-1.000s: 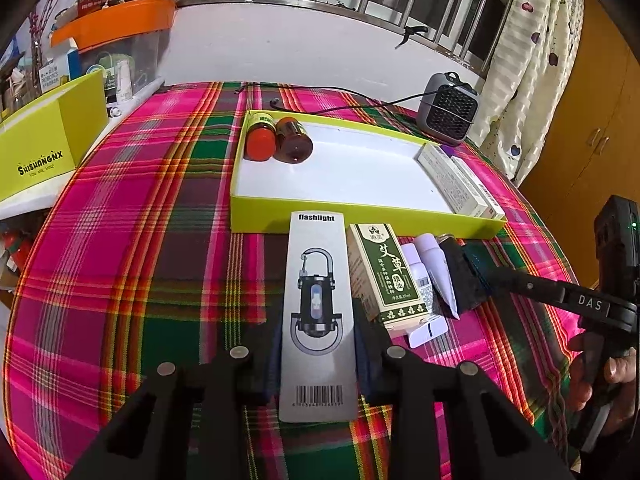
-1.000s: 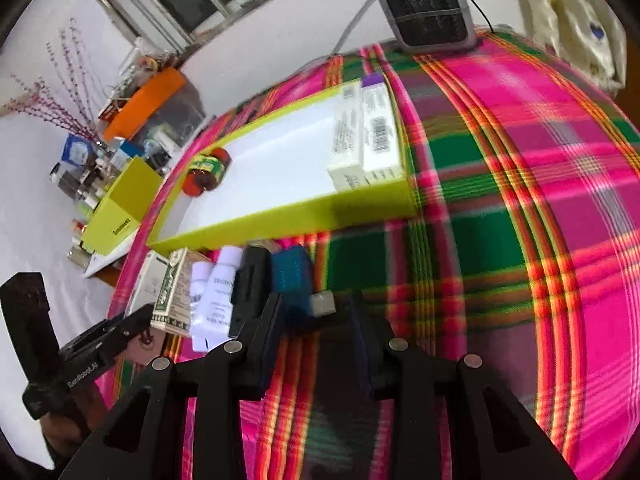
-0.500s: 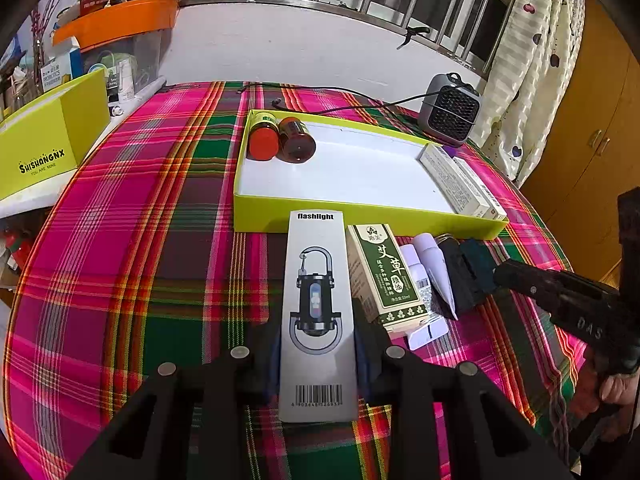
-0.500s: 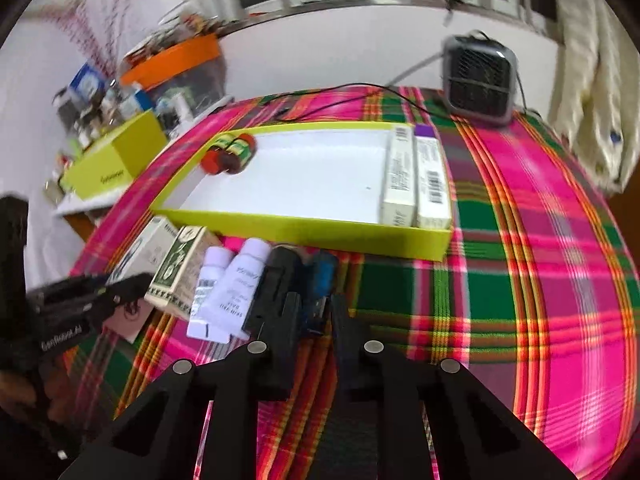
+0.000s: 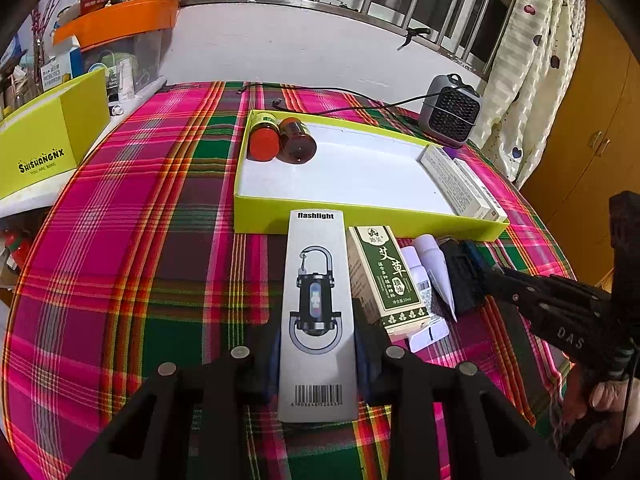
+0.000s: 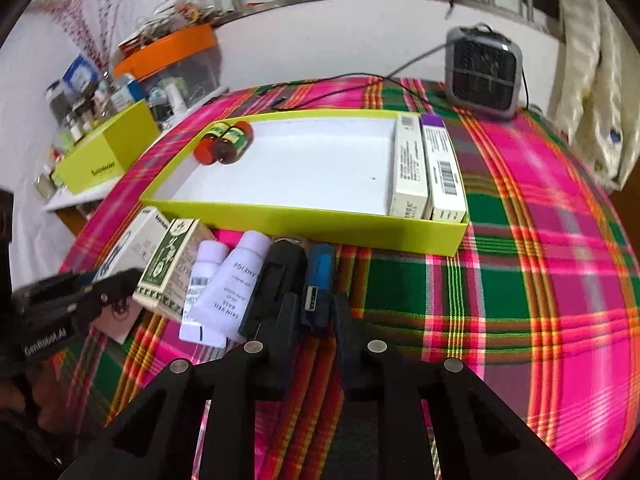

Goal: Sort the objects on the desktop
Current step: 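Grasp the blue stick with the right tool while the left tool lifts the flashlight box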

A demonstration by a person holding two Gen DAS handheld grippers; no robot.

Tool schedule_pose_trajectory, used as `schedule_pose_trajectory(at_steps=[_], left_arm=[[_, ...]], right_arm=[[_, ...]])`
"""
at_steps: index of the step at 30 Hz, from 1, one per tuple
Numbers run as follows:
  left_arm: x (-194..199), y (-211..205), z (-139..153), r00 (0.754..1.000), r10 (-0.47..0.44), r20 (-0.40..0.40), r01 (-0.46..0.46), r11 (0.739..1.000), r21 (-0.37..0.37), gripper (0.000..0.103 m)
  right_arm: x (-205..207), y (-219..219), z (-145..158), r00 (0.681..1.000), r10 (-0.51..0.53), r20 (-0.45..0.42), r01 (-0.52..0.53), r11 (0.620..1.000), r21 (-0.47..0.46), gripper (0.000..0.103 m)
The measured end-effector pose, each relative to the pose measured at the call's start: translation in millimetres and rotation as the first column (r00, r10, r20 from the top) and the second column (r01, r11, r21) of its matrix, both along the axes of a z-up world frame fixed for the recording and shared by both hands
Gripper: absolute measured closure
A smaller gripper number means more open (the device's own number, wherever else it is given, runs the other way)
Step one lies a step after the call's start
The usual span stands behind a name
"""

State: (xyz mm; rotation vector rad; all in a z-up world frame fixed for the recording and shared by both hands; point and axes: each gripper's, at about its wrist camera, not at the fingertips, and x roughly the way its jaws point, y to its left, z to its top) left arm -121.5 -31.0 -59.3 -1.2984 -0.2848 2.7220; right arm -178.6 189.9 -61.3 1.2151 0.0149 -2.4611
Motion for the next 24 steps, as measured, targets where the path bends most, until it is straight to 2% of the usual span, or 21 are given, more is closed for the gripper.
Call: schedule_pose_trajectory(at_steps=[3,13,24], left_arm=[[-1,0,0,1.000,-0.001,-0.006,0.001,1.000,-0.004,0.073],[5,-1,11,0.999,0.016,-0.047,-0.018,0.999,-0.039,0.074],[8,6,40,0.994,0.028,-0.106,-0.035,0.997,-0.062,0.074]], right_arm=[[-7,3,-3,1.000,-0.011,0.026,0.012,0.999,-0.030,0.086],[7,12,6,1.000,-0.004,-0.019,0.003,0.999,-0.045,0.087],[20,32,28,0.996,-0.025,-0.087,0.017,0.995,-0.102,0.087]])
